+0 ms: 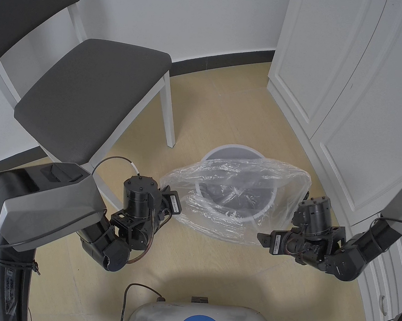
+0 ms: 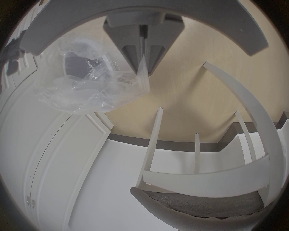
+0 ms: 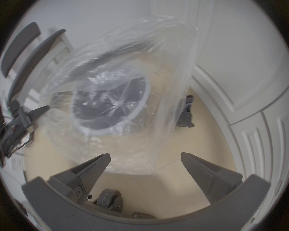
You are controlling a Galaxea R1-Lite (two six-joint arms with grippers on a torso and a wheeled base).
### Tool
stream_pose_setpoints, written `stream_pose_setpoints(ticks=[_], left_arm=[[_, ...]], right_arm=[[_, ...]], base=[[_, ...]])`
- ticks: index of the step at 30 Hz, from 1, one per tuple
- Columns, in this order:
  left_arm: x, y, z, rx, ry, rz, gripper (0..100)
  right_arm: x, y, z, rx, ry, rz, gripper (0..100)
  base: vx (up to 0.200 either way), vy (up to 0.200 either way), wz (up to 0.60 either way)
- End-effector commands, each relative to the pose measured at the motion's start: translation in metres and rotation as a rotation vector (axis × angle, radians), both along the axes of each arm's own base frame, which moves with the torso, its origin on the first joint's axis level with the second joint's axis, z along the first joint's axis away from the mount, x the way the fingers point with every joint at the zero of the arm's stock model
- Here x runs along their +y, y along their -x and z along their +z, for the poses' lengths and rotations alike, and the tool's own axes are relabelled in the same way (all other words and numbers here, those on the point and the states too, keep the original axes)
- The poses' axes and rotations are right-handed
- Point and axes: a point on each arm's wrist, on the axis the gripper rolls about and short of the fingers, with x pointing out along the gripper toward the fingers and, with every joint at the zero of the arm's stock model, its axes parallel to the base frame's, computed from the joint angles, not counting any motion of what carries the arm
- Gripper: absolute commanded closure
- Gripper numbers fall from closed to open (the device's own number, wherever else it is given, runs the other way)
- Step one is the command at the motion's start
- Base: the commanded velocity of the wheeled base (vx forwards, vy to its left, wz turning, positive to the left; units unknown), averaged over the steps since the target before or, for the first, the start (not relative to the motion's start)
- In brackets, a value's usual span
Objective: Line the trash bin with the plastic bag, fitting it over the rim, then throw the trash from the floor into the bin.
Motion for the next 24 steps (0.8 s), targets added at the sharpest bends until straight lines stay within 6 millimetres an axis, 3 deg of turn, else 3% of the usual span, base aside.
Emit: stream_pose_setpoints(ticks=[1, 8, 18, 20, 21, 24], left_arm=[[0.001, -0.003, -0.007, 0.01, -0.006, 0.007, 100], [0.0, -0.006, -0.005, 0.001, 0.0, 0.012, 100], [0.001, -0.005, -0.008, -0.007, 0.005, 0.014, 100], [0.001, -0.006, -0.007, -0.008, 0.004, 0.015, 100], [0.001, -0.007, -0.008, -0.003, 0.001, 0.015, 100], [0.001, -0.007, -0.012, 0.004, -0.005, 0.015, 100]], right_arm=[[-0.032, 0.019, 0.026, -0.118, -0.032, 0.063, 0], [-0.059, 0.018, 0.054, -0.228, -0.043, 0.01, 0], [-0.072, 0.054, 0.093, -0.296, -0.01, 0.041, 0], [-0.07, 0.053, 0.098, -0.309, -0.013, 0.045, 0], [-0.064, 0.044, 0.115, -0.362, -0.004, 0.062, 0], [-0.057, 0.031, 0.141, -0.349, 0.13, 0.122, 0]], base=[[0.0, 0.0, 0.0], [0.0, 0.0, 0.0], [0.0, 0.0, 0.0], [0.0, 0.0, 0.0], [0.0, 0.0, 0.0], [0.0, 0.0, 0.0]])
